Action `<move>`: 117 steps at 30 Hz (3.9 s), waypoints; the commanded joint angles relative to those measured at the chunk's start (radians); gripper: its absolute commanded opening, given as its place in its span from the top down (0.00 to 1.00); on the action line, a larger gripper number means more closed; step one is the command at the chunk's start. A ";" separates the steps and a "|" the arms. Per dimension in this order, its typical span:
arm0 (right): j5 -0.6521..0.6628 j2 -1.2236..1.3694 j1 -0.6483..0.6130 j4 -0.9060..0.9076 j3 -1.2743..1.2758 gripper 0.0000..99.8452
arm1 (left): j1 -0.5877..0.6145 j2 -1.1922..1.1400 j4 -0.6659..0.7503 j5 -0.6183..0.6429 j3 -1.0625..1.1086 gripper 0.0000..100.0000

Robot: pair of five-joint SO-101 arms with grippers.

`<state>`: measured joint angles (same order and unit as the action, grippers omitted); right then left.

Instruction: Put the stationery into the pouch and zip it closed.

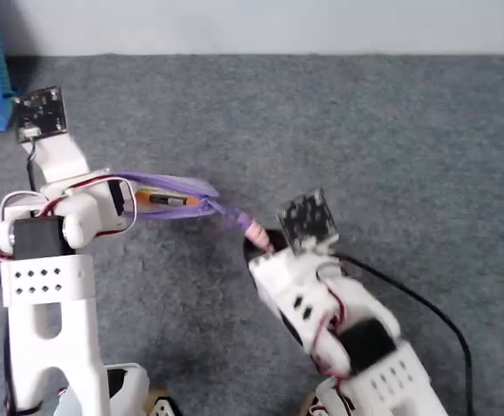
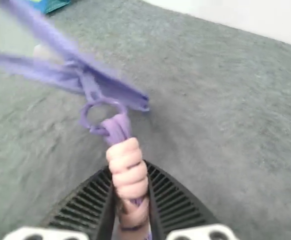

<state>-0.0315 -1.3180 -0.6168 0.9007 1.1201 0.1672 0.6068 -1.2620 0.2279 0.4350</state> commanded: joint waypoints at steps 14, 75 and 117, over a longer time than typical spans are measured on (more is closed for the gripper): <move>0.015 -0.341 -0.145 0.348 -0.008 0.99 | -0.522 0.006 0.184 -0.279 0.004 0.80; 0.000 -0.499 0.341 0.503 -0.252 0.99 | -0.882 0.439 0.081 -0.585 0.364 0.77; -0.006 -0.499 0.332 0.677 -0.393 0.99 | -1.022 0.440 0.608 -0.428 0.679 0.87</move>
<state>-0.0407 -1.8136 -0.2823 1.5773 0.7810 -0.8485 1.0303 -0.6866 -0.2094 1.1239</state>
